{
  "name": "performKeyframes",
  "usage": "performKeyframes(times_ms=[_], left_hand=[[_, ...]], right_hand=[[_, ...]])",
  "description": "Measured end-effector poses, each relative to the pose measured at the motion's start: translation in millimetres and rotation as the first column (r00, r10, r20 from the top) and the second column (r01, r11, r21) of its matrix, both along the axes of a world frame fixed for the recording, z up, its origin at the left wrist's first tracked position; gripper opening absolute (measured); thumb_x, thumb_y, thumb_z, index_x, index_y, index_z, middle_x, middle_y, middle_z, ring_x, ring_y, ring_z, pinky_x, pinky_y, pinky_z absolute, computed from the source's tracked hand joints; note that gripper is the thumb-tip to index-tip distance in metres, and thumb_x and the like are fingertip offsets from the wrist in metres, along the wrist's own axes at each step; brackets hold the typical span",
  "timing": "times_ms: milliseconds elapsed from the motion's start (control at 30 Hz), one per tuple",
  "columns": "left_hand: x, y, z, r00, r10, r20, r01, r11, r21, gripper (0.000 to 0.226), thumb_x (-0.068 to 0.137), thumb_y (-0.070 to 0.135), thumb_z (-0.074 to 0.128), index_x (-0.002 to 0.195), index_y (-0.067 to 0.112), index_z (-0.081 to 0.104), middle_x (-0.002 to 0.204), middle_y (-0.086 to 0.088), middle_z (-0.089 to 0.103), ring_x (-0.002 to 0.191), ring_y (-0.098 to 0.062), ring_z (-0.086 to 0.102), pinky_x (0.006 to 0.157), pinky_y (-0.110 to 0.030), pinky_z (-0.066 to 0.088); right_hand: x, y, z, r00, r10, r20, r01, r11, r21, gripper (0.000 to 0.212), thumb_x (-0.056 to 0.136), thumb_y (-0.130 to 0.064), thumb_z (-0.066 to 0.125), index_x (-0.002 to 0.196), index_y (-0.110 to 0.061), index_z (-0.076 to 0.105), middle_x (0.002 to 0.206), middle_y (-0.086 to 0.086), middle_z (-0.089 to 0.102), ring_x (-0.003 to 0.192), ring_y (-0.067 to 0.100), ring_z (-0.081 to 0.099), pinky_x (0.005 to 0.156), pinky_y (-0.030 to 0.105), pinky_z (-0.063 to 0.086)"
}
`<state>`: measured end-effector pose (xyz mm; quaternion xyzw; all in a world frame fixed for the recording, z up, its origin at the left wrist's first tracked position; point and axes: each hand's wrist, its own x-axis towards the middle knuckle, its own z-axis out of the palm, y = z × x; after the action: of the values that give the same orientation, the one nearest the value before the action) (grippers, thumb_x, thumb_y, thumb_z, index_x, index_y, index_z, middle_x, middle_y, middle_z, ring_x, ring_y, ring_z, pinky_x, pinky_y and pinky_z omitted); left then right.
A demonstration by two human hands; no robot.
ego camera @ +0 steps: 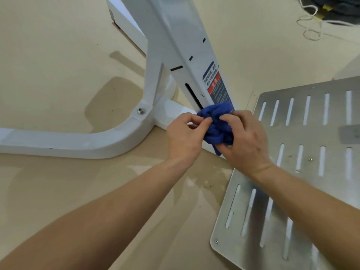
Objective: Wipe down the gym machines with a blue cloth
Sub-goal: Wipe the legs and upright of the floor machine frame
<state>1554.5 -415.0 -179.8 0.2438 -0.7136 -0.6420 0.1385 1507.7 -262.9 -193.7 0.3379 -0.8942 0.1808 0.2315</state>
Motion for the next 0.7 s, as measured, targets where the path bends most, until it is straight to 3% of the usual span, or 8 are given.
performKeyframes(times_ms=[67, 100, 233, 333, 433, 567, 700], left_hand=[[-2, -11, 3, 0.999, 0.027, -0.036, -0.027, 1.000, 0.009, 0.011, 0.083, 0.021, 0.077, 0.079, 0.013, 0.072, 0.077, 0.004, 0.073, 0.072, -0.012, 0.070, 0.066, -0.026, 0.057], [-2, -16, 4, 0.998, 0.040, -0.052, -0.038, 0.999, 0.035, 0.011, 0.085, 0.021, 0.076, 0.081, 0.011, 0.072, 0.078, 0.003, 0.073, 0.072, -0.013, 0.071, 0.066, -0.024, 0.057], [4, -20, -7, 0.996, 0.005, -0.091, -0.007, 1.000, -0.023, 0.004, 0.092, 0.021, 0.067, 0.088, 0.021, 0.069, 0.094, 0.005, 0.069, 0.085, -0.006, 0.067, 0.073, -0.014, 0.049], [3, -8, -21, 0.994, -0.055, -0.091, 0.052, 0.998, -0.039, 0.013, 0.087, 0.017, 0.070, 0.088, 0.028, 0.064, 0.104, 0.005, 0.063, 0.091, -0.005, 0.065, 0.079, -0.020, 0.054], [5, 11, -43, 0.994, -0.112, -0.001, 0.111, 0.992, -0.065, 0.011, 0.084, 0.019, 0.071, 0.085, 0.028, 0.064, 0.093, 0.008, 0.066, 0.085, -0.009, 0.067, 0.080, -0.027, 0.054], [13, 49, -78, 0.941, -0.269, 0.206, 0.273, 0.962, 0.009, 0.010, 0.087, 0.013, 0.067, 0.087, 0.022, 0.064, 0.082, 0.010, 0.066, 0.079, -0.007, 0.062, 0.083, -0.031, 0.053], [10, 56, -84, 0.925, -0.286, 0.251, 0.292, 0.956, 0.015, 0.020, 0.090, 0.020, 0.064, 0.109, 0.022, 0.059, 0.103, 0.005, 0.067, 0.095, -0.014, 0.065, 0.088, -0.036, 0.054]], right_hand=[[-1, -18, 13, 0.994, 0.107, -0.018, -0.108, 0.993, -0.050, 0.057, 0.075, -0.028, 0.072, 0.128, -0.011, 0.056, 0.117, 0.018, 0.058, 0.096, 0.033, 0.058, 0.076, 0.042, 0.049], [-4, -25, 17, 0.990, 0.136, -0.029, -0.137, 0.989, -0.048, 0.051, 0.079, -0.025, 0.070, 0.127, -0.012, 0.060, 0.117, 0.020, 0.058, 0.094, 0.034, 0.058, 0.075, 0.044, 0.051], [-18, -23, 13, 0.995, 0.100, -0.029, -0.101, 0.995, -0.014, 0.021, 0.082, -0.010, 0.067, 0.102, -0.004, 0.072, 0.104, 0.020, 0.061, 0.083, 0.036, 0.058, 0.067, 0.048, 0.050], [-10, -8, 0, 0.997, 0.072, 0.034, -0.071, 0.997, -0.031, 0.014, 0.081, -0.006, 0.071, 0.094, -0.002, 0.071, 0.096, 0.018, 0.061, 0.079, 0.034, 0.058, 0.065, 0.040, 0.048], [6, 10, -25, 0.983, -0.012, 0.182, 0.017, 0.999, -0.027, 0.013, 0.077, -0.003, 0.074, 0.089, -0.002, 0.070, 0.090, 0.016, 0.059, 0.075, 0.032, 0.058, 0.062, 0.037, 0.047], [28, 55, -59, 0.882, -0.239, 0.407, 0.190, 0.969, 0.156, 0.009, 0.080, -0.011, 0.069, 0.089, -0.007, 0.069, 0.090, 0.011, 0.055, 0.072, 0.033, 0.057, 0.060, 0.040, 0.050], [29, 46, -57, 0.910, -0.166, 0.380, 0.129, 0.984, 0.123, 0.010, 0.080, -0.008, 0.072, 0.088, -0.004, 0.068, 0.088, 0.011, 0.055, 0.068, 0.029, 0.055, 0.056, 0.039, 0.050]])
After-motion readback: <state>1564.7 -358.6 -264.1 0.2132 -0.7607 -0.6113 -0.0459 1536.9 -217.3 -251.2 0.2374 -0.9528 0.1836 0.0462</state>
